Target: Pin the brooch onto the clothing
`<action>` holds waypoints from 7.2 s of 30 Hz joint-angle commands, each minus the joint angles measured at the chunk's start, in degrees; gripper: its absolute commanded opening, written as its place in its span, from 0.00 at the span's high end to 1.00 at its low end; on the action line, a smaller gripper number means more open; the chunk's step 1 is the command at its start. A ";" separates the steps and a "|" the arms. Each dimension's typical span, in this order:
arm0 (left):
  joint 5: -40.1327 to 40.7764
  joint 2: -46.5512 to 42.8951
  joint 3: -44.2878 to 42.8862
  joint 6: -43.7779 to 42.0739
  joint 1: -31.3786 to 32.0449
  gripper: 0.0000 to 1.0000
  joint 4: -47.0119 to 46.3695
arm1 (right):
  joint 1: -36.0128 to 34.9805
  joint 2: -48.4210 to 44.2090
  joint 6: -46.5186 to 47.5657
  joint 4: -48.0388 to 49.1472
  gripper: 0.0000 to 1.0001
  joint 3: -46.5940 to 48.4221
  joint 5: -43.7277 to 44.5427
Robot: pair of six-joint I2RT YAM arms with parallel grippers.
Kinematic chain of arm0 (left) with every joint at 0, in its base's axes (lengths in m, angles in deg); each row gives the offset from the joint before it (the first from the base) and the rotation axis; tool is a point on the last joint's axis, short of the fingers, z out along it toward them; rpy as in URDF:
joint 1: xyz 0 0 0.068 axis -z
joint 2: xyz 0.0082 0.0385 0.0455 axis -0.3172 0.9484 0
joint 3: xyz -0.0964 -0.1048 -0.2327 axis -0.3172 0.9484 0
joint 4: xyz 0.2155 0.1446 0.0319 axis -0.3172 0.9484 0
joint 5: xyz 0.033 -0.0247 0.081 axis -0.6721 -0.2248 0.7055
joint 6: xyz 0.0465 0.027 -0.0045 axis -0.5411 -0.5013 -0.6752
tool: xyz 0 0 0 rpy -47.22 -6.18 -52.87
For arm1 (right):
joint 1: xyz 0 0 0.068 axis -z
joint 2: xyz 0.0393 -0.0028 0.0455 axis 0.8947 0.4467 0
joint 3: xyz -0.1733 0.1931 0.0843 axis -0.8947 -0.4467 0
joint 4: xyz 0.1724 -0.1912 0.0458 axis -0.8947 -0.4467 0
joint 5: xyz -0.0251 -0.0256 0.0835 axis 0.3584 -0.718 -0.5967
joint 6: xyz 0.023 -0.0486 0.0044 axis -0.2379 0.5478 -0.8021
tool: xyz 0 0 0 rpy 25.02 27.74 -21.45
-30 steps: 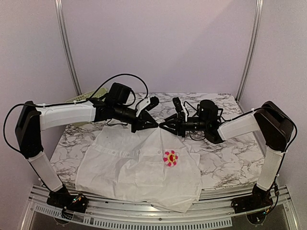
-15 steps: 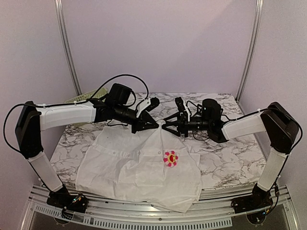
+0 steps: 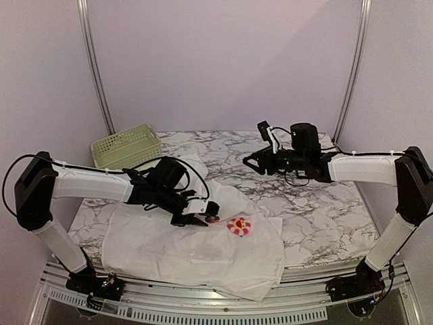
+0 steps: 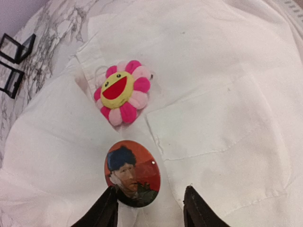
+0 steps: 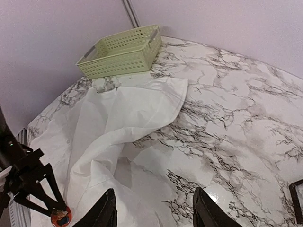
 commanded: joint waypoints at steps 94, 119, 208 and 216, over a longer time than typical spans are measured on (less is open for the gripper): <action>30.95 13.81 -21.02 37.88 -28.07 0.39 23.04 | -0.58 3.14 -34.26 -71.38 0.34 17.80 20.09; 35.04 9.99 -17.20 37.91 -37.54 0.01 30.60 | 0.09 1.00 -38.57 -46.84 0.56 -0.16 13.71; 37.60 17.08 -12.95 41.85 -39.27 1.00 27.86 | -2.38 18.39 -38.81 -19.93 0.49 9.37 -8.09; 38.21 16.92 -12.84 41.59 -39.25 1.00 27.94 | -2.39 21.26 -35.41 -18.75 0.71 12.39 -14.64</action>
